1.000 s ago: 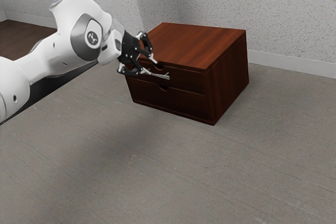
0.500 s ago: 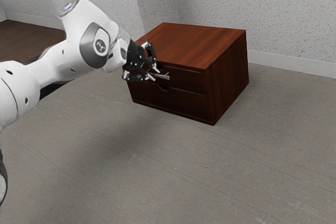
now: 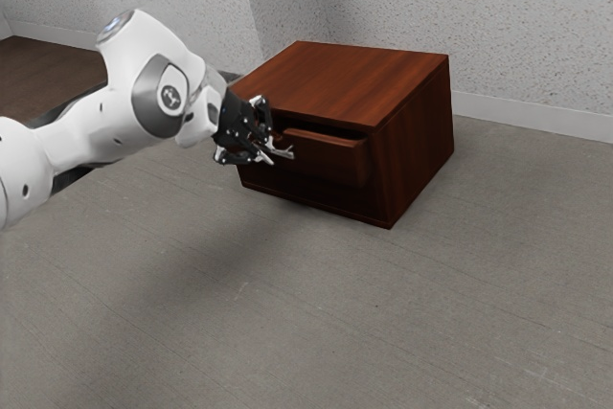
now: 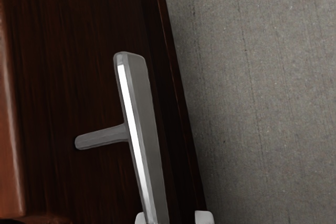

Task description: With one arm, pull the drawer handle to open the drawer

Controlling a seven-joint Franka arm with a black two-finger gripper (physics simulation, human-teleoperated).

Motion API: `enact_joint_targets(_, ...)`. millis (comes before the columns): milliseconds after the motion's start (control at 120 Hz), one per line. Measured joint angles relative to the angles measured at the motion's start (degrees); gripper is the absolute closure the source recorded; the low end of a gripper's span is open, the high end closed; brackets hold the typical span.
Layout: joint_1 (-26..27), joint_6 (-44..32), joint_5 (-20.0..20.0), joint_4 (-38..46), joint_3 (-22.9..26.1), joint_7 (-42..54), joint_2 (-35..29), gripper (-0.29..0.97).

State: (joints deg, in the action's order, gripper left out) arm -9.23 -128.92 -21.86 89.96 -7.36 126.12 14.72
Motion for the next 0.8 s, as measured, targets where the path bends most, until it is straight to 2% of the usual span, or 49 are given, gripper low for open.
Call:
enact_joint_targets(433,0.0,-3.6,1.7,16.3,-0.3,1.4,-13.4,0.77)
enact_joint_targets(800,3.8,-6.2,1.8,25.5,-4.4,2.3,-20.7,0.75)
